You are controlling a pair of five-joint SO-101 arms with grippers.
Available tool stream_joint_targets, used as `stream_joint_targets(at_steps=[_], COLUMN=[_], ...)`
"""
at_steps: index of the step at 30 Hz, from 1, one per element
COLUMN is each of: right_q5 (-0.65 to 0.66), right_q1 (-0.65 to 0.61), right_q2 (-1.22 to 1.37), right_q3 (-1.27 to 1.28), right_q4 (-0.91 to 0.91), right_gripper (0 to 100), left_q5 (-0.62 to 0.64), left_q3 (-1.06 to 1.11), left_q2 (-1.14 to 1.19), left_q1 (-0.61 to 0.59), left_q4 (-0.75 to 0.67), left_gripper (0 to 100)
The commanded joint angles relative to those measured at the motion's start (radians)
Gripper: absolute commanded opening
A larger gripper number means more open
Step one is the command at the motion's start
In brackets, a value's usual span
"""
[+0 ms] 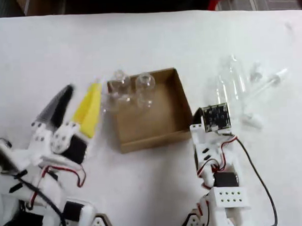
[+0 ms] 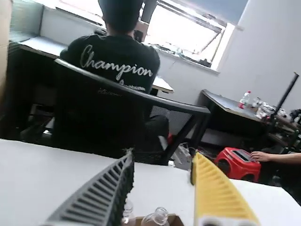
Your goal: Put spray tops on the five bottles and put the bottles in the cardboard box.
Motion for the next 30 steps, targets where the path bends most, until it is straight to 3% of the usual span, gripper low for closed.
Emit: stream_joint_targets(at_steps=[1,5,9,16,20,30], right_q5=[0.014,0.014,0.014,0.012,0.012,0.005], right_q1=[-0.012,-0.012,-0.012,-0.004,-0.007,-0.012], right_q2=[-0.002,-0.002,-0.002,-0.002,-0.002,-0.002], right_q3=[-0.017,-0.018,-0.02,-0.021,-0.021,-0.034], right_q4=[-0.016,-0.015,-0.015,-0.015,-0.015,0.021], right_gripper=[8.0,8.0,8.0,8.0,8.0,8.4], left_q5=[-0.083,-0.146,-0.146,-0.189,-0.334,-0.468], left_q3=[0.057,0.206,0.354,0.598,0.62,0.671], left_q2=[-0.016,-0.016,-0.016,-0.024,-0.024,-0.022], left_q1=[-0.082,-0.142,-0.217,-0.331,-0.314,-0.176], left_q4=[0.015,-0.032,-0.213,-0.419,-0.425,-0.428], left_gripper=[19,12,5,9,7,5])
